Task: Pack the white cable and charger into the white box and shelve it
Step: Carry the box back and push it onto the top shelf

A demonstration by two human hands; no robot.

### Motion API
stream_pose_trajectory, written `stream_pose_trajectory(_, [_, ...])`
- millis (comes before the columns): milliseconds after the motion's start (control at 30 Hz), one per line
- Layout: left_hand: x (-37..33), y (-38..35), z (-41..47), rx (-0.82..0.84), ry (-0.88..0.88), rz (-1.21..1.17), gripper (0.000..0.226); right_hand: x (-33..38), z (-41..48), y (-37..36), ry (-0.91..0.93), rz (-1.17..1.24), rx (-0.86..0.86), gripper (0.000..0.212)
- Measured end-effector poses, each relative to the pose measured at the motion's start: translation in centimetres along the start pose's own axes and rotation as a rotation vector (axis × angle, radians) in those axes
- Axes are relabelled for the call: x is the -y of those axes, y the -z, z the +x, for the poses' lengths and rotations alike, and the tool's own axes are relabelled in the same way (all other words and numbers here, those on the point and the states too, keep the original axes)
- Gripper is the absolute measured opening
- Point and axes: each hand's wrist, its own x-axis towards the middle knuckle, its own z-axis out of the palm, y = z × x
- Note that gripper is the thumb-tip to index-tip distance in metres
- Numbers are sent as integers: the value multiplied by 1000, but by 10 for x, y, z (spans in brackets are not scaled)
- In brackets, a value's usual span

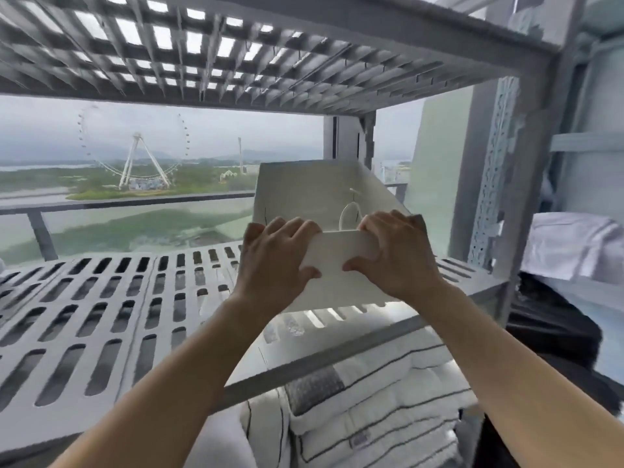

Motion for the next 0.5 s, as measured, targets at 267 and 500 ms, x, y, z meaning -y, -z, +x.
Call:
stream_pose_trajectory(267, [-75, 32, -10, -44, -177, -267, 59, 15, -74, 102, -170, -250, -23, 45])
stream_pose_trajectory(500, [-168, 60, -31, -21, -353, -487, 58, 32, -158, 201, -335, -430, 9, 44])
